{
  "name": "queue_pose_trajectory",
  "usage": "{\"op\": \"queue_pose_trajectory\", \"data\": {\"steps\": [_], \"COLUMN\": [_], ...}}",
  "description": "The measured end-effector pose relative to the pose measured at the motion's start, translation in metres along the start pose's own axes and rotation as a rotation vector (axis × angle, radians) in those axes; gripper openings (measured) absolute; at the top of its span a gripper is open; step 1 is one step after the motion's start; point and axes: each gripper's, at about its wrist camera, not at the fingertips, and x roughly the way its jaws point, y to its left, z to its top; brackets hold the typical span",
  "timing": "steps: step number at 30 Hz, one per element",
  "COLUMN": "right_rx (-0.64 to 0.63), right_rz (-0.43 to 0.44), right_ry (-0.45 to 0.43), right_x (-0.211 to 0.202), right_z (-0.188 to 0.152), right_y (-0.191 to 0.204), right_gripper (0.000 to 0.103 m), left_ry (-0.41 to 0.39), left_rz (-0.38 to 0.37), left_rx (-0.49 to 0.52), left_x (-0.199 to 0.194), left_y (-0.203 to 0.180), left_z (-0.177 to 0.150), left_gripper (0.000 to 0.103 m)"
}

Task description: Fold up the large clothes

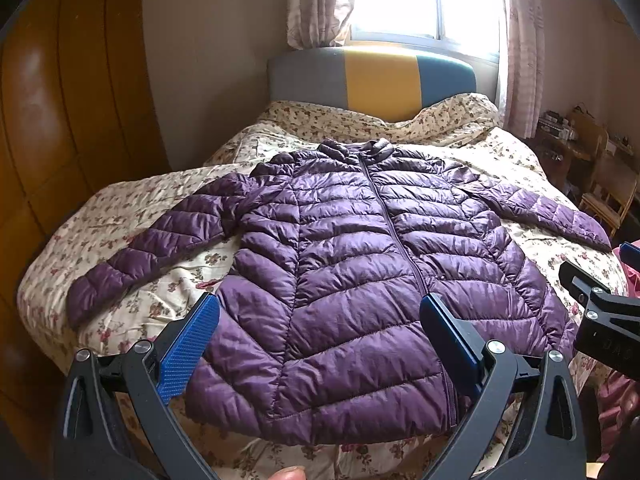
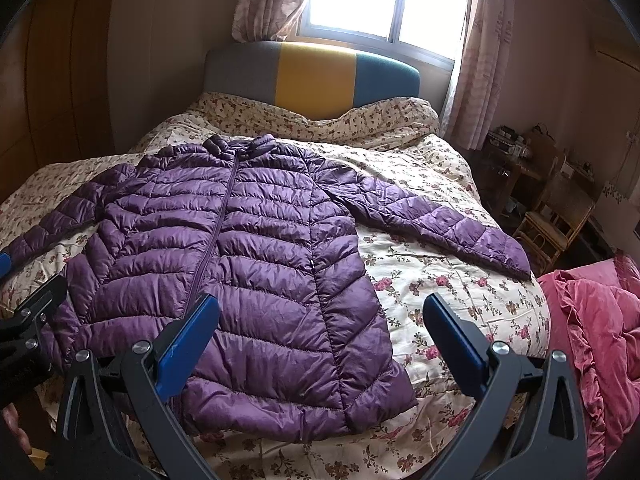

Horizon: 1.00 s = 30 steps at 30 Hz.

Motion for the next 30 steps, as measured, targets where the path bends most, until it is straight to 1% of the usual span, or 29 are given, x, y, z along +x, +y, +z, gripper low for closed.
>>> {"op": "queue_pose_trajectory", "data": {"steps": [30], "right_rx": [0.01], "right_rz": [-0.022], "right_ry": [0.023], "right_x": [0.01], "right_z": [-0.0042], "right_y": [-0.006], "right_gripper": [0.101], "left_ry": [0.003], "left_rz": [-0.006], "left_rx": [-0.01], "left_x": [0.0014], "left_y": [0.0036], "left_z": [-0.0004], "left_gripper": [0.099]}}
